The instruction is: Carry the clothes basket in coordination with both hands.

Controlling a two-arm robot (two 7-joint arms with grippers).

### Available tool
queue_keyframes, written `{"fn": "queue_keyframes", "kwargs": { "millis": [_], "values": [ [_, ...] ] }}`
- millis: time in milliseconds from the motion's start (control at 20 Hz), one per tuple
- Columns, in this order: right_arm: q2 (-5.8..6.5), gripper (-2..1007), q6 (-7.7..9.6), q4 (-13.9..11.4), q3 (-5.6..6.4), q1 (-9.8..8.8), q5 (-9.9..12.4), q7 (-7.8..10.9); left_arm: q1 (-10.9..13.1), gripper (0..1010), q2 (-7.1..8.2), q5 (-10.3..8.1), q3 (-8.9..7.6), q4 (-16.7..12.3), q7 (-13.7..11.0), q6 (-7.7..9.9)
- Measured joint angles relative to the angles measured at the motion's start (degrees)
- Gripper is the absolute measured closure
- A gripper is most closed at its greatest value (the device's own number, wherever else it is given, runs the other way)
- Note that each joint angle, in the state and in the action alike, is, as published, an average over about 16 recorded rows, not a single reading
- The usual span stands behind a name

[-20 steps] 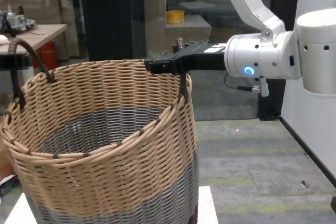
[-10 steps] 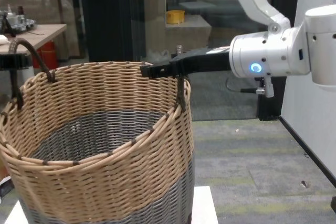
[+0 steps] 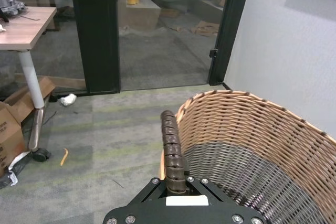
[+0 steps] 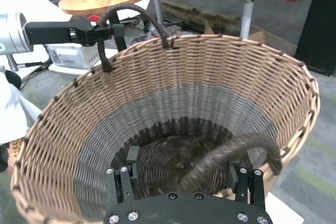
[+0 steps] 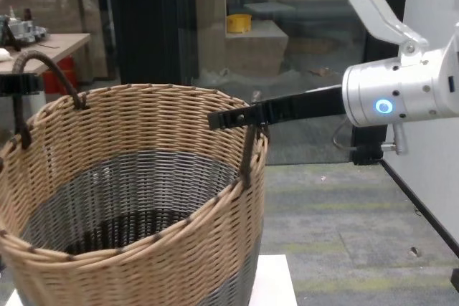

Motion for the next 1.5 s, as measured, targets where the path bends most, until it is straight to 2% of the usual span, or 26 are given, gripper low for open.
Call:
{"fn": "queue_keyframes", "kwargs": {
  "millis": [100,350,500,650,750,850,1200,1350,1500],
  "values": [
    [0.71,5,1.7,-1.66,0.22,-0.95,0.84,-0.11,0.0,1010,0.0,0.0,0.0,0.0,0.0,0.0],
    [1.89,5,3.9,-4.48,0.93,-2.56,2.31,-1.27,0.0,1010,0.0,0.0,0.0,0.0,0.01,0.0],
    [2.39,5,4.34,-5.92,1.59,-3.31,3.05,-2.61,0.0,1010,0.0,0.0,0.0,0.0,0.0,0.0],
    [2.59,5,3.62,-7.03,2.44,-3.87,3.46,-4.7,0.0,1010,0.0,0.0,0.0,0.0,0.0,0.0],
    [2.49,5,2.39,-7.48,3.05,-4.11,3.51,-6.39,0.0,1010,0.0,0.0,0.0,0.0,0.0,0.0],
    [2.2,5,0.43,-7.6,3.62,-4.18,3.27,-8.28,0.0,1010,0.0,0.0,0.0,0.0,-0.01,0.0],
    [0.33,5,-8.17,-6.23,5.05,-3.51,1.2,-14.43,0.0,1010,0.0,0.0,0.0,0.0,-0.01,0.0],
    [-0.49,5,-11.23,-5.29,5.31,-3.04,0.27,-16.04,0.0,1010,0.0,0.0,0.0,0.0,-0.01,0.0],
    [-0.99,5,-13.24,-4.57,5.32,-2.67,-0.47,-16.8,0.0,1010,0.0,0.0,0.0,0.0,-0.01,0.0]
  ]
}}
